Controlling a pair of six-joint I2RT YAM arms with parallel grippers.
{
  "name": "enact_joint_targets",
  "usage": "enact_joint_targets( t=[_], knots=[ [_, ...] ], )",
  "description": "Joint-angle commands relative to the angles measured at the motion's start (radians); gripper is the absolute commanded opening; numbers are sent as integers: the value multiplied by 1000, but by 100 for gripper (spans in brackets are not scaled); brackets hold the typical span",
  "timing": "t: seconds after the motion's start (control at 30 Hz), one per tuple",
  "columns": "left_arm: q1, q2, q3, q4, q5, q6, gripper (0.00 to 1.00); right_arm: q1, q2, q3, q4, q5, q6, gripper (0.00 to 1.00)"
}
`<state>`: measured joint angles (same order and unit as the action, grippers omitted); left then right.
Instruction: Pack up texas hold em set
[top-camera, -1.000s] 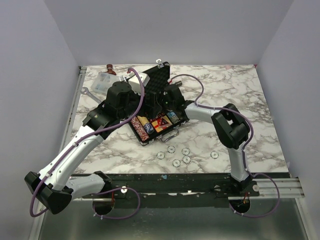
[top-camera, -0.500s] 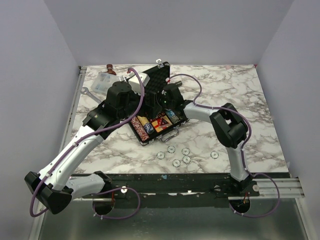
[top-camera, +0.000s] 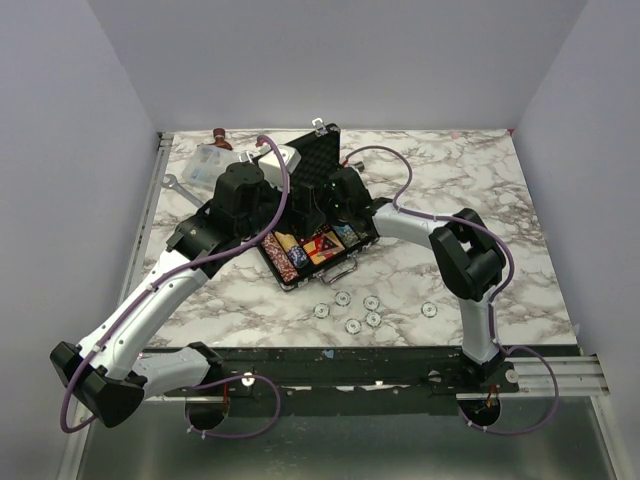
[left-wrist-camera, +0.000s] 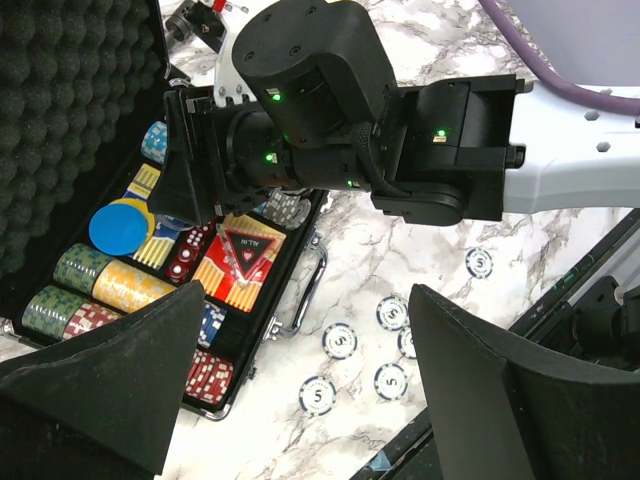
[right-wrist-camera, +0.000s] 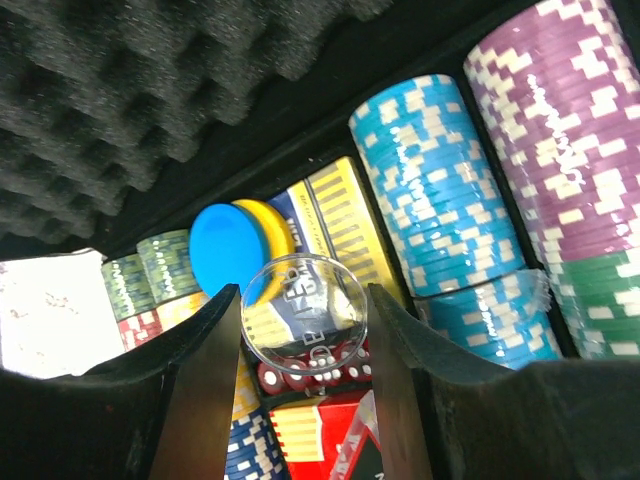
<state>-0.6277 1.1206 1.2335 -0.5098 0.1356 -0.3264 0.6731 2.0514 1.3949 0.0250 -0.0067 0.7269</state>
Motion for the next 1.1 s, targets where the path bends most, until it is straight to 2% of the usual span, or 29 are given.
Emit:
enact_joint_targets(
  t=[0.0, 0.27, 0.53, 0.7, 0.87, 0.97, 1.07],
  knots=[
    [3, 2, -6, 18, 14, -4, 83, 1, 7, 34, -68, 60, -28, 40],
    [3, 5, -5, 20, 24, -6, 83, 1, 0, 41, -71, 46, -44, 75],
    [3, 5, -8, 18, 12, -3, 83, 2, -106, -22, -59, 41, -48, 78],
    [4, 5, -11, 24, 25, -9, 83, 0, -309, -163, -113, 186, -101, 79],
    [2, 19, -9, 26, 58, -26, 83, -1, -580, -430, -216, 393, -108, 81],
    [2, 34, -11, 29, 79, -33, 83, -8, -800, -632, -272, 442, -14, 84],
    [2, 66, -7, 29, 112, -46, 83, -18, -1020, -777, -393, 428, 178, 92]
  ],
)
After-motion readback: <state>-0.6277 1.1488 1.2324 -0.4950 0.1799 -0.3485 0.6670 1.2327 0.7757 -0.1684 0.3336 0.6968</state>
